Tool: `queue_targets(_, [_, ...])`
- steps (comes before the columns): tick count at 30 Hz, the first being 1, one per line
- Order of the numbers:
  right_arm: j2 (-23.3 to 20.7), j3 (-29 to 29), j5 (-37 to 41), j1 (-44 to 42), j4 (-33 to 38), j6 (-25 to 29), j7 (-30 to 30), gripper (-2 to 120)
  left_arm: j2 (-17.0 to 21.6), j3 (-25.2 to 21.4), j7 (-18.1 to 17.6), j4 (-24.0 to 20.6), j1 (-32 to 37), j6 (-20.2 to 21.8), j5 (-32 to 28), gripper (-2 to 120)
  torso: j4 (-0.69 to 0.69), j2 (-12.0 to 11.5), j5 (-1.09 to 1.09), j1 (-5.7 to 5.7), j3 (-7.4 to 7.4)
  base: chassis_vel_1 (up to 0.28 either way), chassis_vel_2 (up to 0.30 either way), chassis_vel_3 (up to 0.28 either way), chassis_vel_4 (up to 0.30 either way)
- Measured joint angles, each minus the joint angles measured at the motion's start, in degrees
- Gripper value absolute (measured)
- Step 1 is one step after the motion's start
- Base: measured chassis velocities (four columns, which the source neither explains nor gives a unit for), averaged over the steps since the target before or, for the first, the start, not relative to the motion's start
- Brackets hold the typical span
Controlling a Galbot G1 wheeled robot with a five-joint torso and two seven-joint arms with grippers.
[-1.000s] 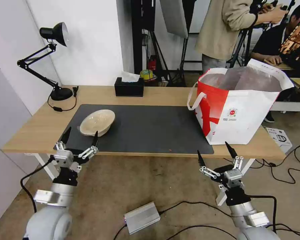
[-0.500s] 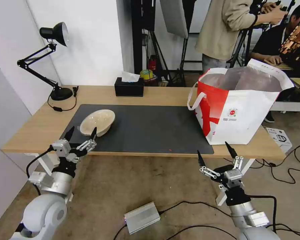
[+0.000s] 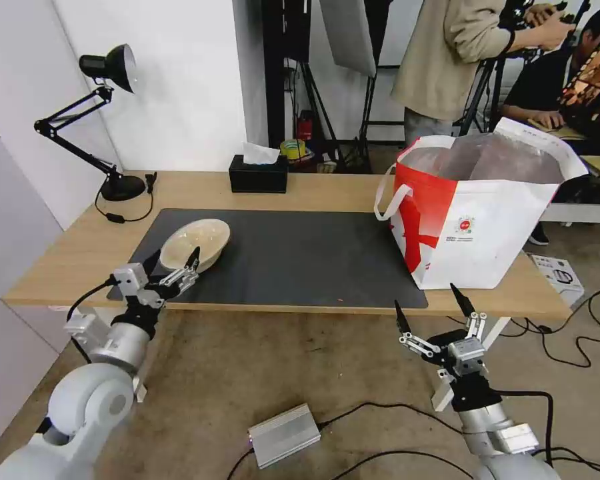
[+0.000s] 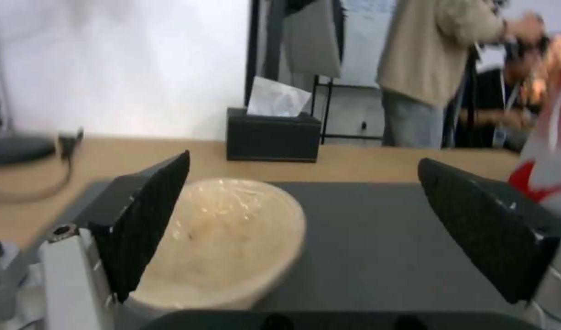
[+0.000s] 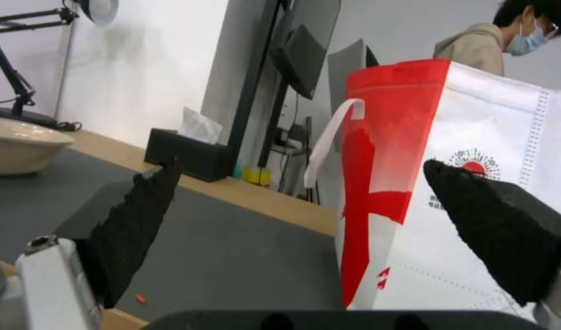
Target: Pick up the trash from the table and place it into the takeout bag.
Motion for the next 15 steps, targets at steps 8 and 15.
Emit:
queue_targets(8, [0.00, 0.00, 0.00, 0.00, 0.00, 0.00, 0.00, 100, 3.00, -0.18, 3.07, 1.88, -0.42, -3.45, 6.16, 100, 0.00, 0.00, 0.00, 0.00, 0.00, 0.000, 0.000, 0.000, 0.000])
queue_targets(15, [0.00, 0.00, 0.00, 0.00, 0.00, 0.00, 0.00, 100, 3.47, 0.45, 4.30, 2.81, -0.74, -5.45, 10.75, 100, 0.00, 0.00, 0.00, 0.00, -0.01, 0.000, 0.000, 0.000, 0.000])
